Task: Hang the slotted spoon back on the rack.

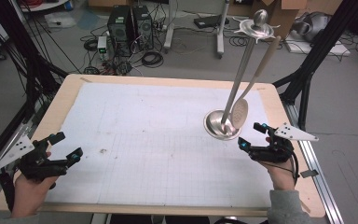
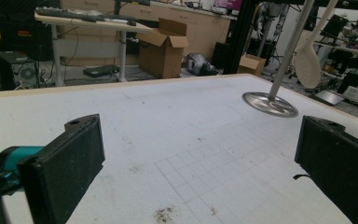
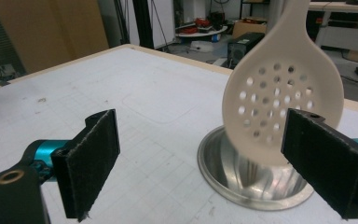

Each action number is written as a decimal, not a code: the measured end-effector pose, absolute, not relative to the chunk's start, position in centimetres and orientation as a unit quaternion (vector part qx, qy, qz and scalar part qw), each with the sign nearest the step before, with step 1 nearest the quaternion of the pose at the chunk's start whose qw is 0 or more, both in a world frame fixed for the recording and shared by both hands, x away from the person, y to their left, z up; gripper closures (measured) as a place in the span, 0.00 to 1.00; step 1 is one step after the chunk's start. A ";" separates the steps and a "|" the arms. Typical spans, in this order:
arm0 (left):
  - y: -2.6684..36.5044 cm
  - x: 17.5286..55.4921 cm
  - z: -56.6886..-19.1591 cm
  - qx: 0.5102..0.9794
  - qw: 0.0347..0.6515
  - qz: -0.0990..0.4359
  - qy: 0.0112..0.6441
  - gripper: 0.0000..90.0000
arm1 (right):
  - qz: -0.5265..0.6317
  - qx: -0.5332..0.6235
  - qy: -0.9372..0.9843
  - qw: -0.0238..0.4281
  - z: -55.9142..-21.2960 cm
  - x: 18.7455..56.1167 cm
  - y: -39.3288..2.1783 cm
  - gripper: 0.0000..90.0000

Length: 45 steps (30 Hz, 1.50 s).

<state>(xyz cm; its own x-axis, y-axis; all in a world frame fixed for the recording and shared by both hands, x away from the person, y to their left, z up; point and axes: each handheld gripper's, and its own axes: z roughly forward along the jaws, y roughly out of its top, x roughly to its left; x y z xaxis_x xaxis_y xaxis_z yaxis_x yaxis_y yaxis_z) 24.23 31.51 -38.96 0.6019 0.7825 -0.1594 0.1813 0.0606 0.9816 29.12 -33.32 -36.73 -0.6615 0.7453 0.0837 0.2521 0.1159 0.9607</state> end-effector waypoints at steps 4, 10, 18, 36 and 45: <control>31.5 24.3 -39.2 0.643 0.622 0.238 0.377 0.02 | 0.572 0.357 0.707 0.217 -37.4 28.5 -33.8 0.12; 31.3 24.4 -39.3 0.644 0.624 0.236 0.374 0.02 | 0.575 0.352 0.709 0.205 -38.4 27.7 -34.6 0.12; 31.3 24.4 -39.5 0.647 0.620 0.237 0.374 0.02 | 0.571 0.357 0.713 0.194 -39.7 27.1 -35.3 0.12; 32.9 24.6 -41.5 0.644 0.621 0.235 0.380 0.02 | 0.575 0.374 0.696 0.213 -41.5 25.7 -38.2 0.12; 33.4 24.7 -42.2 0.639 0.619 0.233 0.392 0.02 | 0.585 0.383 0.682 0.214 -41.8 25.4 -39.0 0.12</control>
